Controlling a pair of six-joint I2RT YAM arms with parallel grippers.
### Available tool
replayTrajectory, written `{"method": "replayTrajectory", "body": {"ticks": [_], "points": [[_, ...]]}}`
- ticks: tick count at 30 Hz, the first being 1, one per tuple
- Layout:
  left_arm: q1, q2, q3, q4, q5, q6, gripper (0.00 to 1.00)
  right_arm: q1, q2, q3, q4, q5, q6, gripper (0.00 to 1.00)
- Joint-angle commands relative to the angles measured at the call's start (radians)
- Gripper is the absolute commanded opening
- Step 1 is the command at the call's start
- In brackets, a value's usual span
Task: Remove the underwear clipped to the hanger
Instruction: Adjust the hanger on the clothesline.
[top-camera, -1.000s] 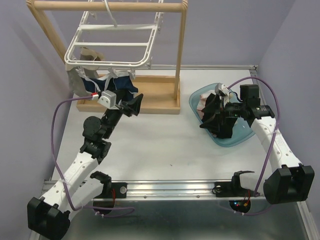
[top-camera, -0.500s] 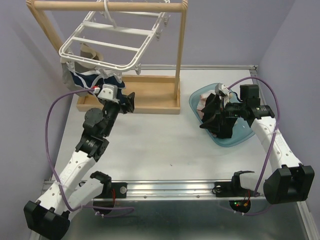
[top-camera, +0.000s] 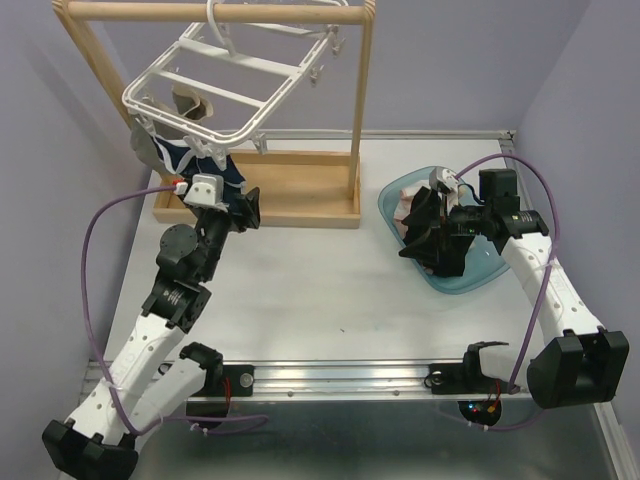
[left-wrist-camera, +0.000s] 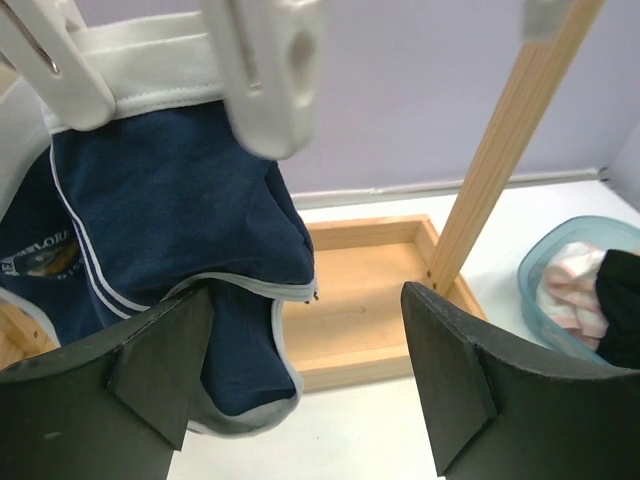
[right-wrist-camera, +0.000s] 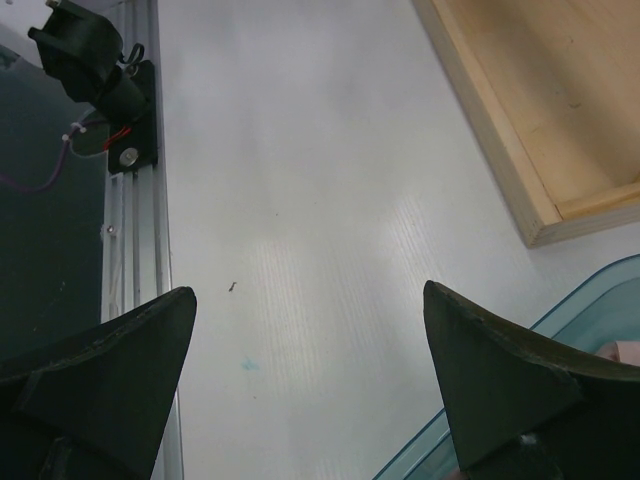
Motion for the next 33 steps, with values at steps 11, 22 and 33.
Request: {"method": "replayTrajectory", "body": {"ticks": [11,22,33], "points": [[-0.004,0.008,0.061,-0.131,-0.234,0.003,0.88,0.009,-0.027,-0.016,0.014,-0.027,-0.011,1.00],[-0.002,-0.036,0.035,-0.058,0.146,0.052,0.90,0.014,-0.024,-0.015,0.014,-0.022,-0.012,1.00],[-0.001,-0.148,-0.004,-0.042,0.089,0.006,0.99,0.015,-0.035,-0.015,0.014,-0.024,-0.015,1.00]]}}
